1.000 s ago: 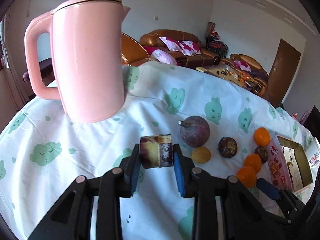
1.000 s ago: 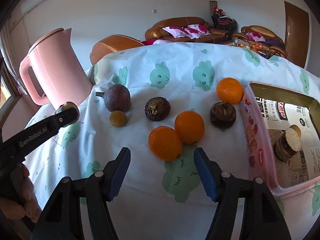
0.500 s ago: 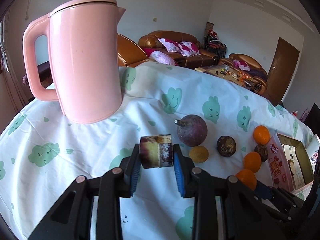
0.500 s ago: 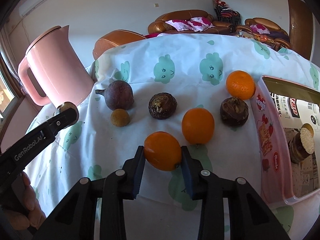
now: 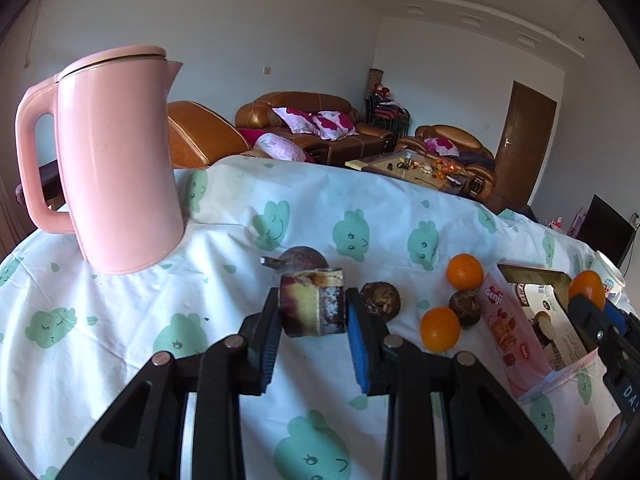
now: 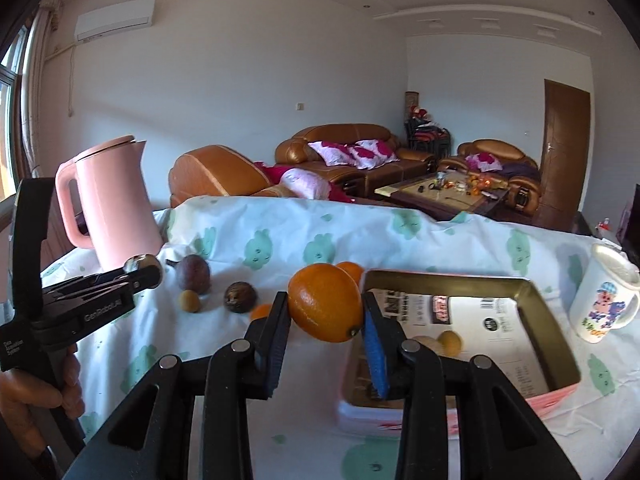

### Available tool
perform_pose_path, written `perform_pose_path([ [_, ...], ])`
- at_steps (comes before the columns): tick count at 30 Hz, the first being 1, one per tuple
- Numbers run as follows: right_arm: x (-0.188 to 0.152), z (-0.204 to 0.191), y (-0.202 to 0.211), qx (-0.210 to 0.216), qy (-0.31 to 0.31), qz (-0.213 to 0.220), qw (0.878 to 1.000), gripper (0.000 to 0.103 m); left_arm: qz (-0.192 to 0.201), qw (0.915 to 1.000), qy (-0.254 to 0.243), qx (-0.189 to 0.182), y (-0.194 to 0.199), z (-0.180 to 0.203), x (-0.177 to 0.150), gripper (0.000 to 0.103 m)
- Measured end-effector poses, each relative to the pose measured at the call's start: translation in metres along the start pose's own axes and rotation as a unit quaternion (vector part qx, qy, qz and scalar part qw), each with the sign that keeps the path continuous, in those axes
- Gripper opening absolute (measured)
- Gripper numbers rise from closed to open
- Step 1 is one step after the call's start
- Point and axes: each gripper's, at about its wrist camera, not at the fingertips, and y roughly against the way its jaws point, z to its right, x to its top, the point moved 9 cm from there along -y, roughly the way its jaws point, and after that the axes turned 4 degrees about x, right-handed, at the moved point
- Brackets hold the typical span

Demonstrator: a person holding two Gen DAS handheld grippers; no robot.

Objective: Organize fruits
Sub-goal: 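Close the right tool around the orange and lift it, then carry the orange and cake over the tin tray and release both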

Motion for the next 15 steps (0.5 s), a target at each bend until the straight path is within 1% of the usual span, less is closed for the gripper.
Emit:
perform_pose_path([
  [2, 0.002, 0.021, 0.004, -0.02, -0.006, 0.006, 1.0, 0.037, 0.001, 0.9999, -0.008, -0.01, 0.002, 0.012, -0.002, 0.033],
  [6, 0.003, 0.057, 0.008, -0.045, -0.023, 0.005, 0.999, 0.037, 0.003, 0.9991, -0.024, -0.033, 0.005, 0.035, -0.007, 0.033],
  [10, -0.001, 0.084, 0.011, -0.053, -0.048, 0.0, 0.997, 0.037, 0.01, 0.9977, -0.047, -0.047, 0.013, 0.059, -0.01, 0.033],
  [15, -0.002, 0.105, 0.017, -0.069, -0.052, 0.005, 0.996, 0.037, 0.016, 0.9957, -0.06, -0.07, 0.021, 0.091, -0.01, 0.033],
])
